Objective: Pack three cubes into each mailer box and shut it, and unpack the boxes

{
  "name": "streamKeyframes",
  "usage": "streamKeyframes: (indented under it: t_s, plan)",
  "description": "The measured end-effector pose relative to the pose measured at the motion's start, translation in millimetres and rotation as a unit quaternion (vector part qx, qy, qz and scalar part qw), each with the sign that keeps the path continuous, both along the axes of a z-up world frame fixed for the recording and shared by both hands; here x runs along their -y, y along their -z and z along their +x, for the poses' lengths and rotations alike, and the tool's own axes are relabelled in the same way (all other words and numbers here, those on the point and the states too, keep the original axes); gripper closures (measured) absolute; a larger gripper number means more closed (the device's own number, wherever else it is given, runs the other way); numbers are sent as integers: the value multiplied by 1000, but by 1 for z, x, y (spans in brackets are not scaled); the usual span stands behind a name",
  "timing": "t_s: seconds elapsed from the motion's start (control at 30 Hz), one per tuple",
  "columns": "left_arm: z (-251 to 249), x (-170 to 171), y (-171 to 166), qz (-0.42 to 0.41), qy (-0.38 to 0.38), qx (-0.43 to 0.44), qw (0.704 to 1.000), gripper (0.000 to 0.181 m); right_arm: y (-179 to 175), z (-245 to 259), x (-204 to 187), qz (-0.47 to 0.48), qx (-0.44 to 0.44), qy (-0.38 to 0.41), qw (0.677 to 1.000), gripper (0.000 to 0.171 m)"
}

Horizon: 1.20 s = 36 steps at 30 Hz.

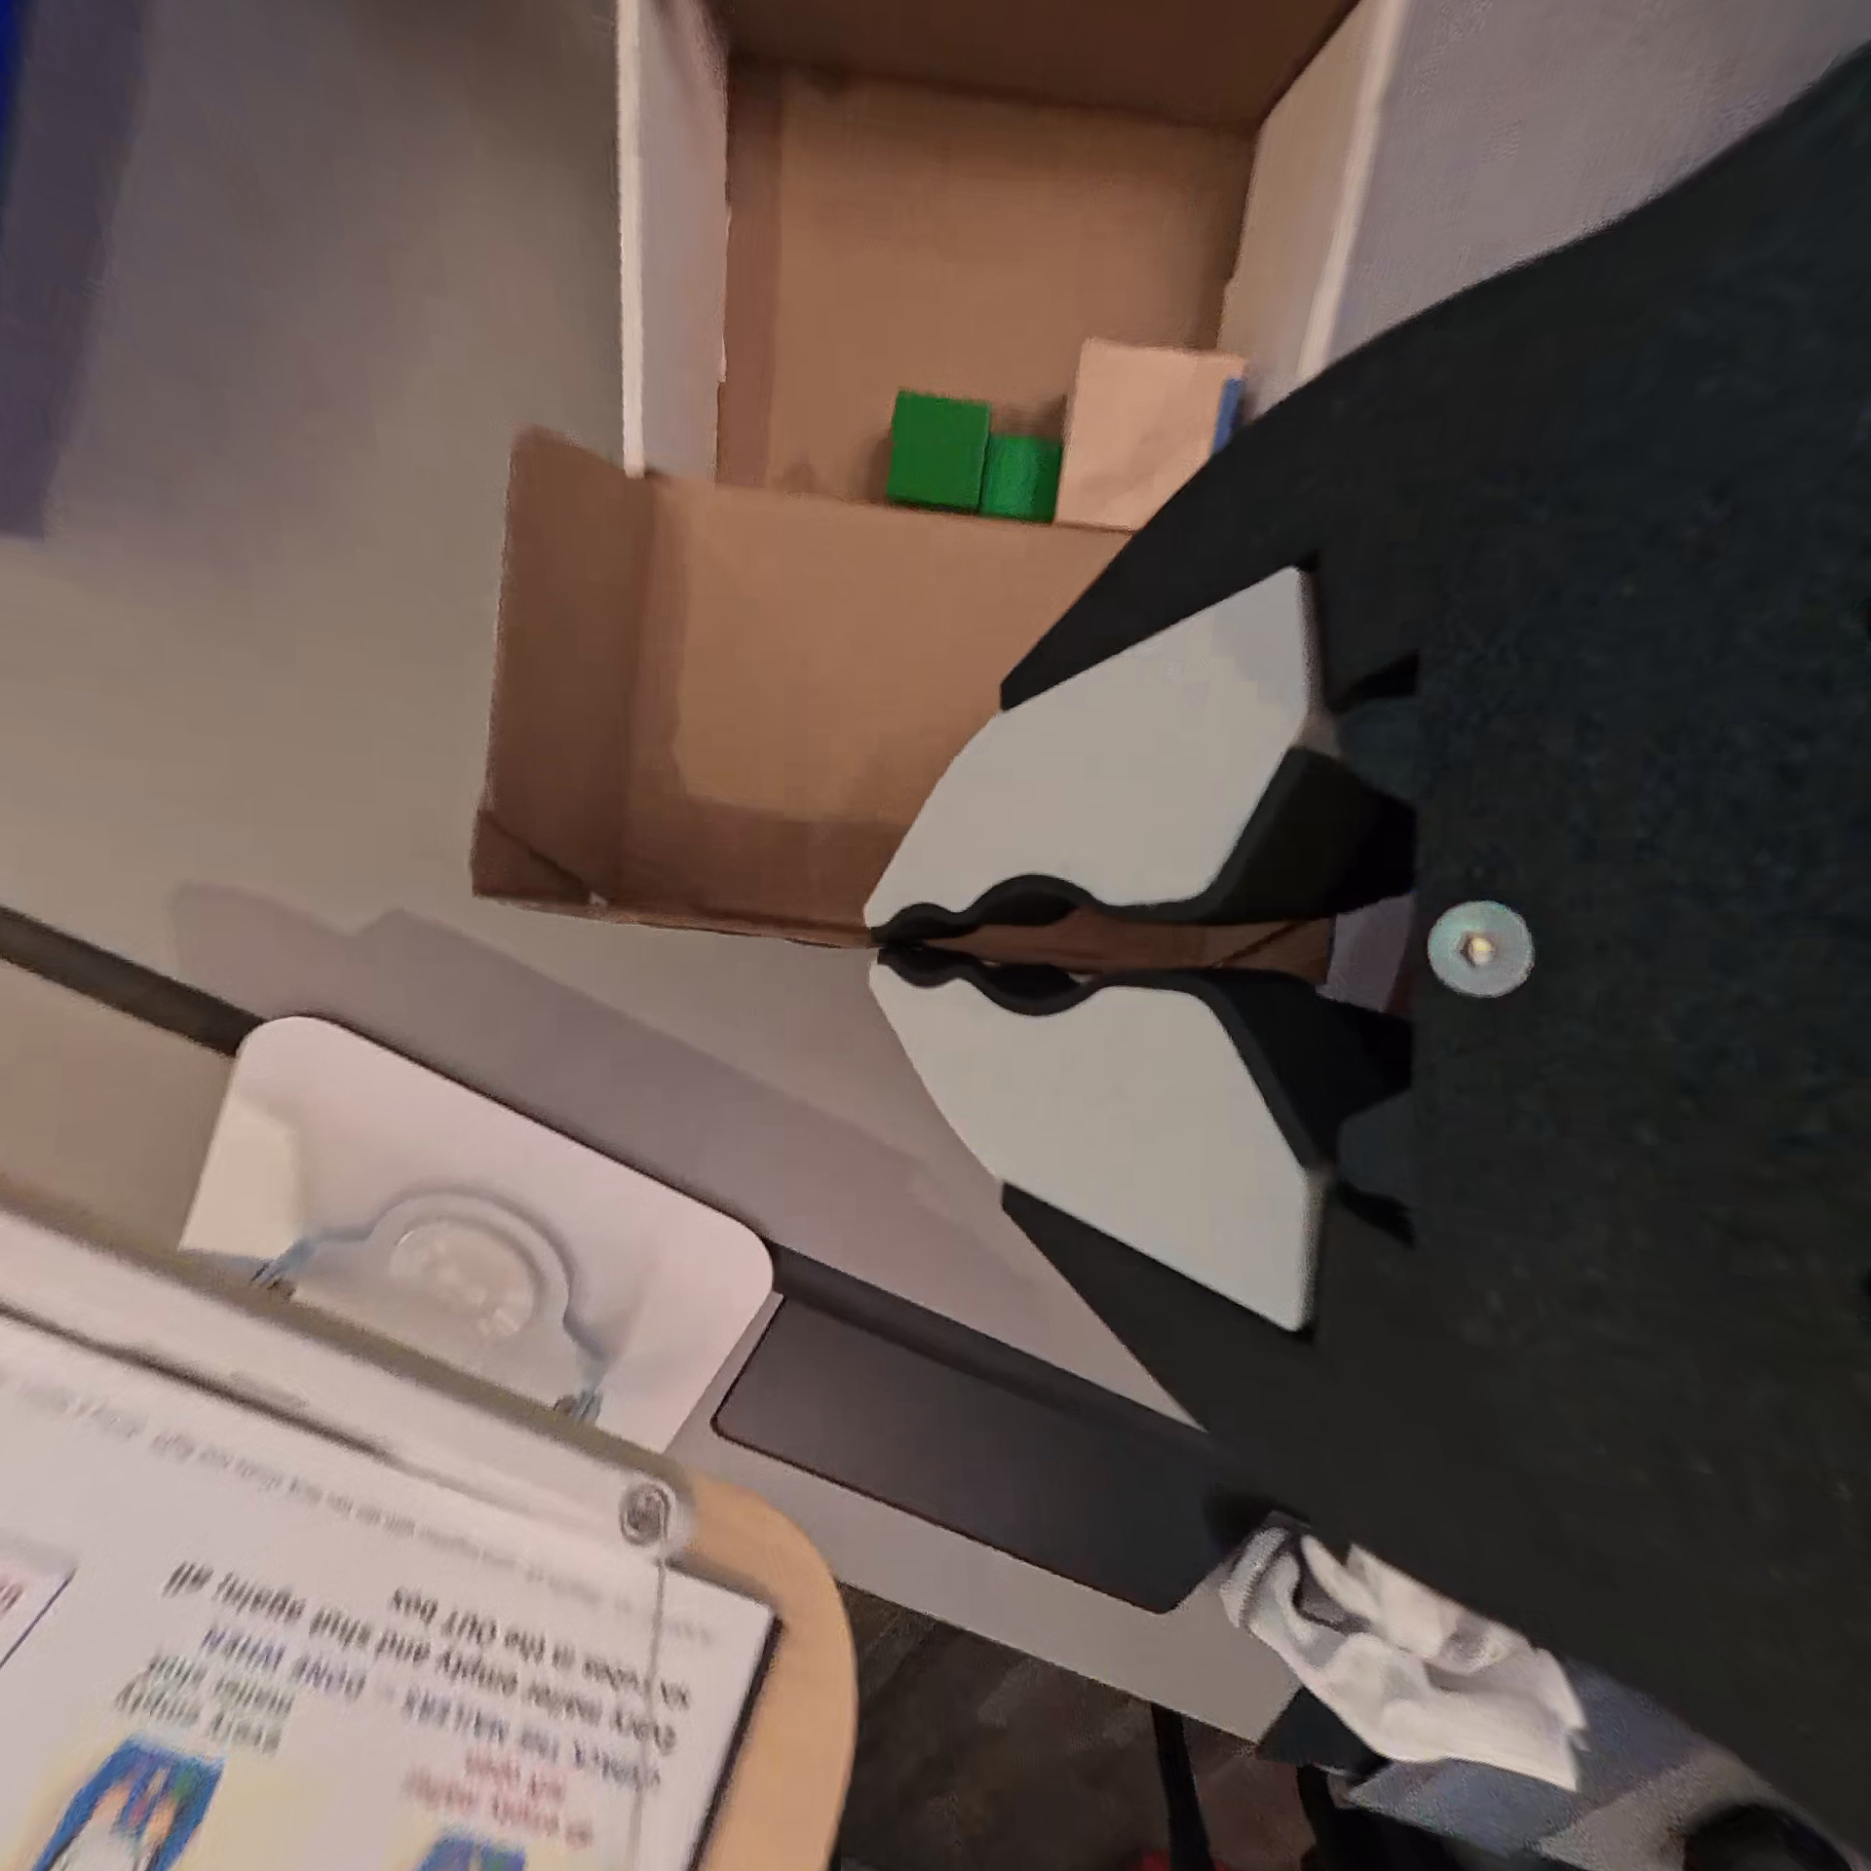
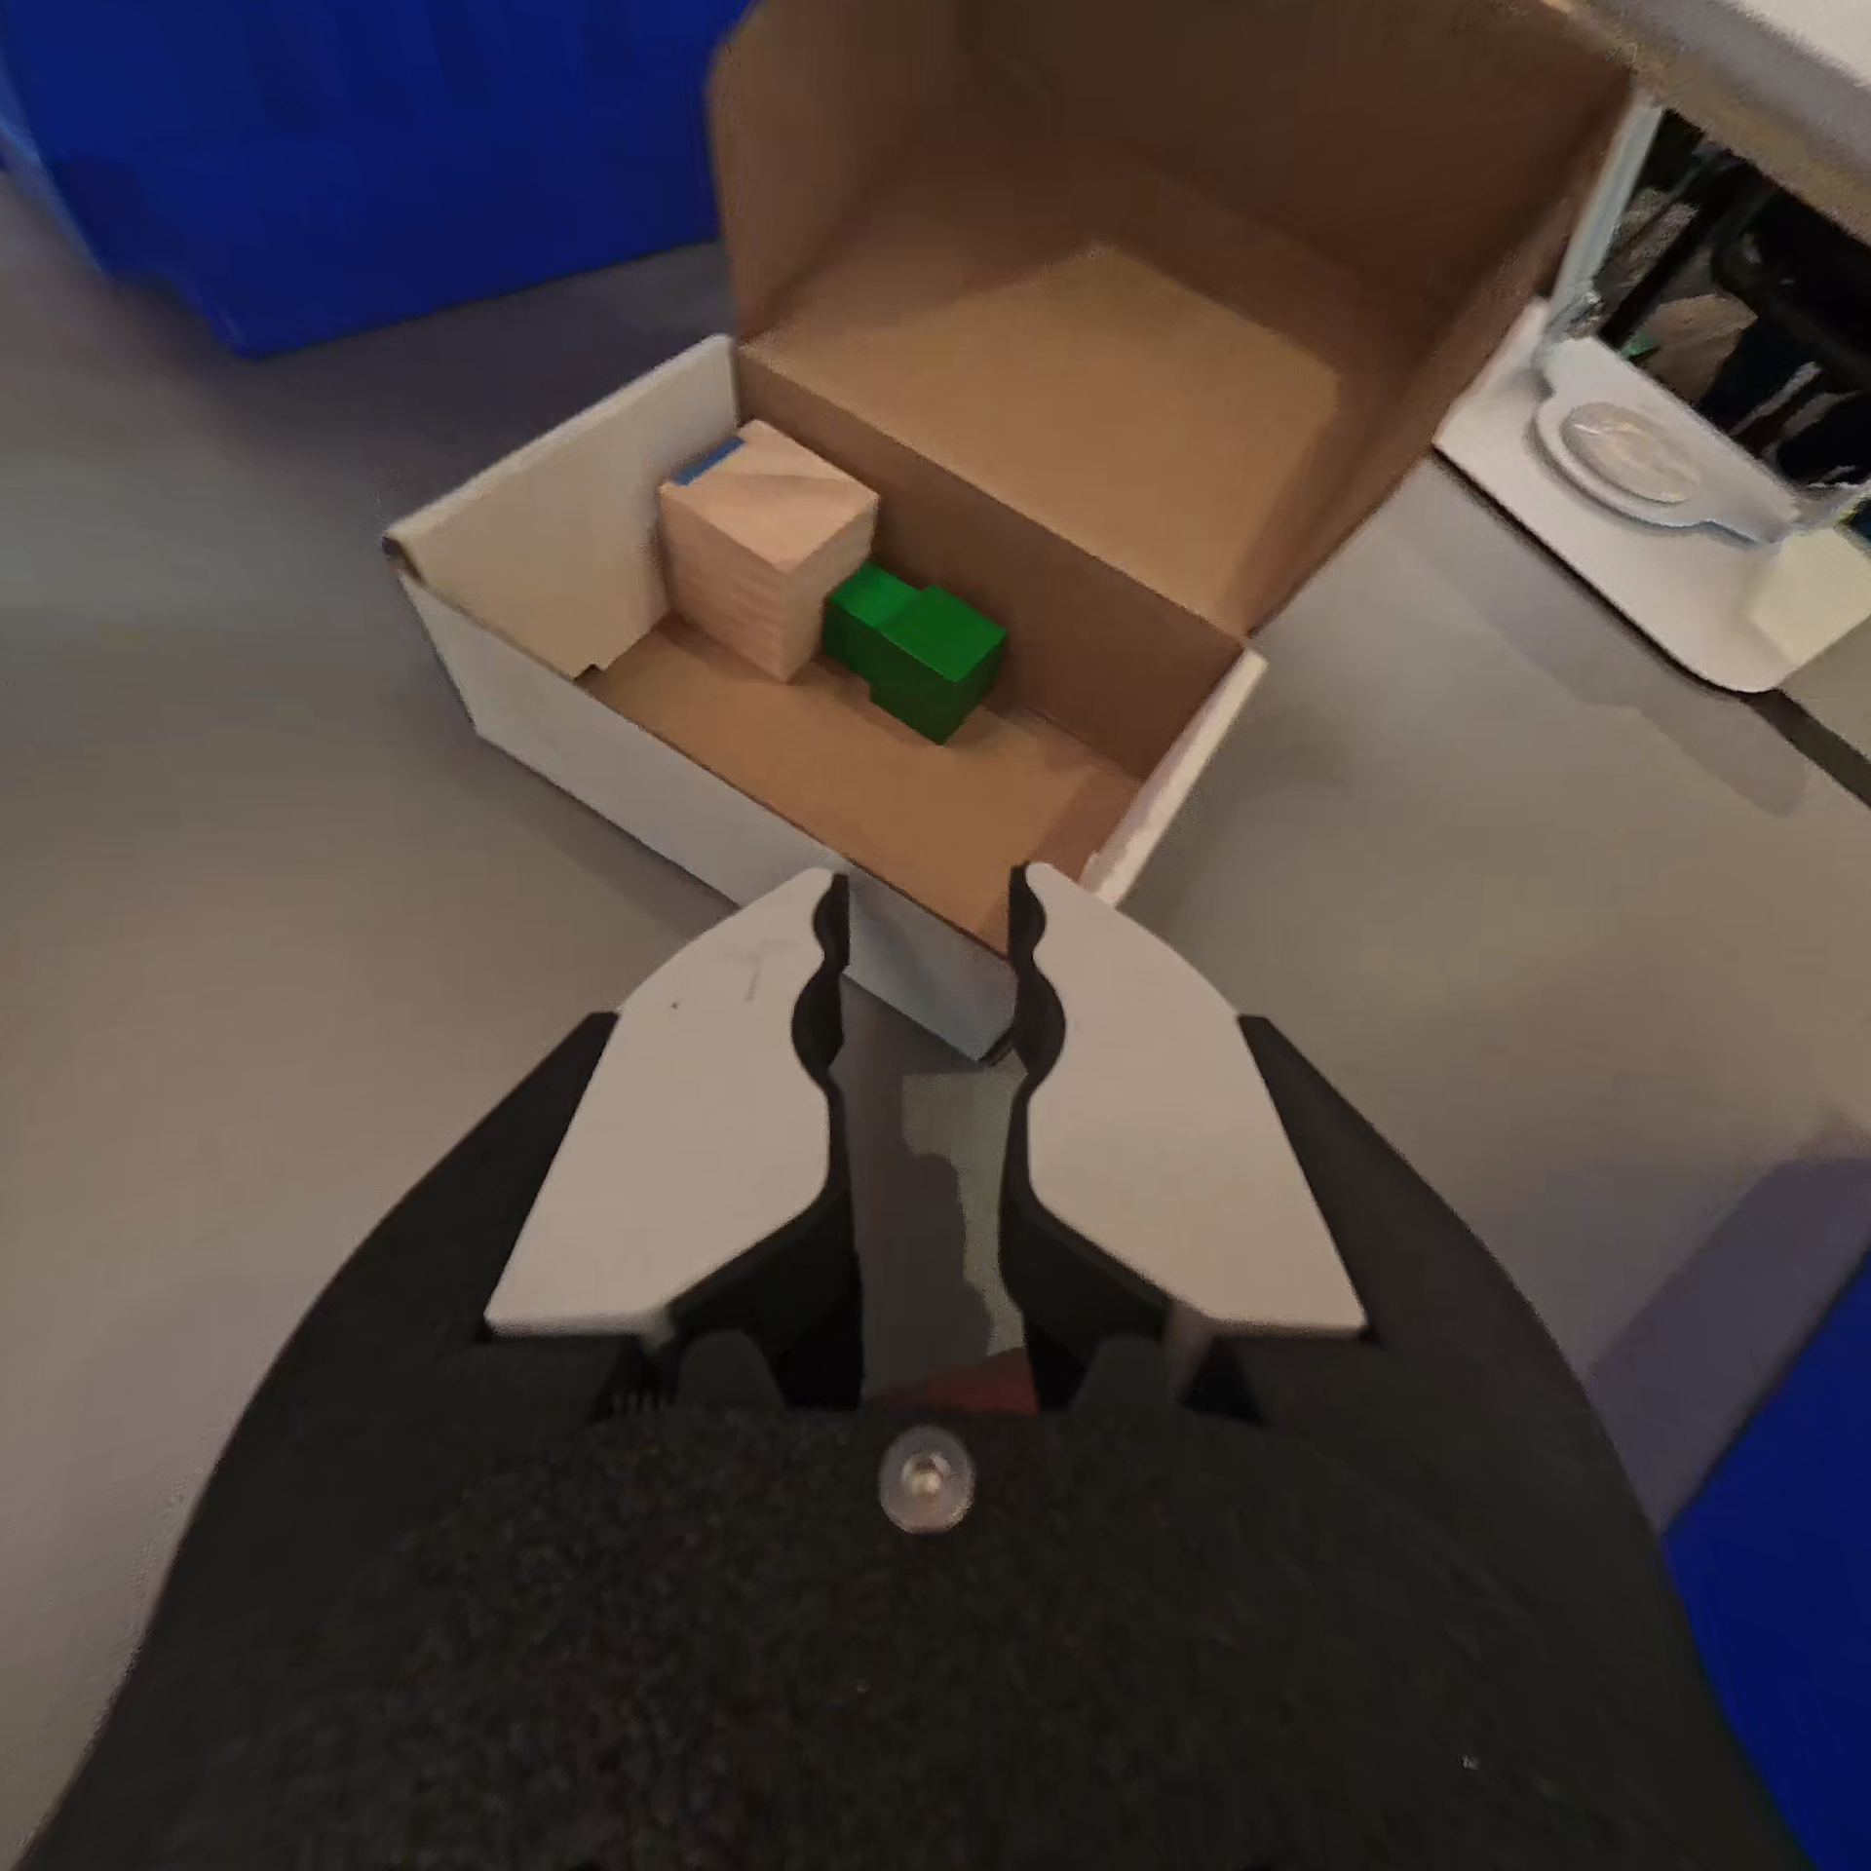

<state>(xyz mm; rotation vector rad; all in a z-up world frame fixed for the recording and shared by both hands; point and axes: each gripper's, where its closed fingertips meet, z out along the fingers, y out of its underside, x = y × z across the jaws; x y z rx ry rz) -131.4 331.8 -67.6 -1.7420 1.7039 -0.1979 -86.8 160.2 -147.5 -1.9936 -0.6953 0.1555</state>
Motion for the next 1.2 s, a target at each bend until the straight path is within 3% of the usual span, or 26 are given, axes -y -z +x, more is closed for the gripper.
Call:
streamKeyframes:
  t_s: [0.03, 0.1, 0.2, 0.3, 0.37, 0.43, 0.57, 0.73, 0.97, 1.2]
  plan:
    - [-7, 7, -10, 11, -8, 22, 1000, 179, -1, 4, 1, -3, -1, 5, 1000, 140]
    - [-22, 24, -27, 26, -25, 62, 997, 149, -2, 8, 6, -28, -23, 11, 999, 130]
    - [-51, 65, -55, 42, -58, 141, 987, 121, -10, 13, 15, -52, -60, 19, 997, 123]
    - [-76, 125, -69, 17, -59, 255, 965, 124, -20, 11, 27, -63, -108, 21, 992, 120]
    - [-81, 161, -55, -19, -51, 312, 949, 133, -24, 5, 33, -65, -131, 17, 989, 121]
    - [-79, 176, -28, -28, -73, 330, 941, 129, -21, -1, 35, -61, -117, 16, 991, 122]
    - [-69, 173, 26, -8, -131, 294, 947, 94, -10, -16, 34, -58, -79, 5, 995, 125]
    - [-64, 152, 51, -24, -170, 281, 944, 70, 2, -30, 39, -73, -76, -12, 994, 125]
    - [-46, 137, 73, -73, -179, 243, 951, 58, 11, -27, 41, -90, -87, -11, 992, 125]
    - [-34, 135, 91, -127, -174, 222, 951, 62, 4, -39, 37, -101, -101, -27, 989, 126]
